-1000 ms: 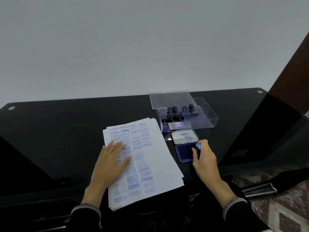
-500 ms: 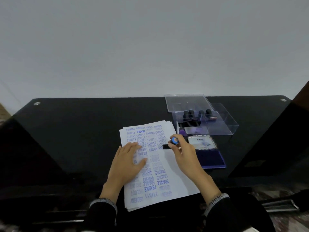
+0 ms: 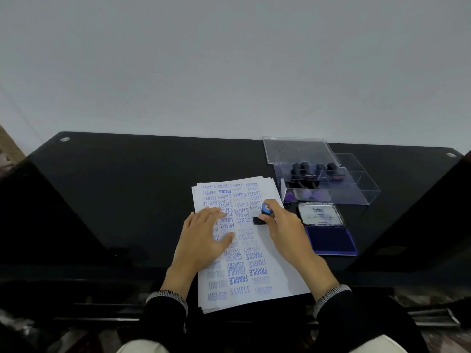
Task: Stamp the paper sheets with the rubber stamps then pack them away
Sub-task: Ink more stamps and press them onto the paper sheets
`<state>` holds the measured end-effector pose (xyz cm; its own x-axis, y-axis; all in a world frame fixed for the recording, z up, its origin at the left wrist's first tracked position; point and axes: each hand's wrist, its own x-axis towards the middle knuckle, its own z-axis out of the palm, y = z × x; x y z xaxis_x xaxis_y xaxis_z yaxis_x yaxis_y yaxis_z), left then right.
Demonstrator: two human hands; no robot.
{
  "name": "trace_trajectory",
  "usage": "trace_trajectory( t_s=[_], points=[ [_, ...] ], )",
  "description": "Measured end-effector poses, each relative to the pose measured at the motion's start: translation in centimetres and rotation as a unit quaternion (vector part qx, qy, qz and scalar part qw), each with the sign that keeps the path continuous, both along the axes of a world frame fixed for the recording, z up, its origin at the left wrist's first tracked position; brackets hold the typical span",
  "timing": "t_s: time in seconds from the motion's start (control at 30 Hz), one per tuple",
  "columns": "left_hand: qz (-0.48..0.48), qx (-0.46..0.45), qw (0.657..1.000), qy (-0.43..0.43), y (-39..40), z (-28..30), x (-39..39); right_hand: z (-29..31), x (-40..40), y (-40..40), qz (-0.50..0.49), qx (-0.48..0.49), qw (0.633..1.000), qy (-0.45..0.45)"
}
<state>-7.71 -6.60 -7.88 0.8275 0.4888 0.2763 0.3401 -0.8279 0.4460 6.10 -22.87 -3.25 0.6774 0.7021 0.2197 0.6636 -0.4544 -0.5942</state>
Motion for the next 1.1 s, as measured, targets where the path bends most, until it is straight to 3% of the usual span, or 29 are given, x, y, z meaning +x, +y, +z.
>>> trace_trajectory(
  t_s=[0.83, 1.1],
  points=[
    [0.0, -0.002, 1.0, 0.004, -0.09, 0.18, -0.01, -0.15, -0.05, 0.61, -0.013, -0.101, 0.989, -0.103],
    [0.004, 0.002, 1.0, 0.004, -0.17, 0.25, 0.02, -0.24, 0.18, 0.98, -0.021, -0.095, 0.991, -0.09]
  ],
)
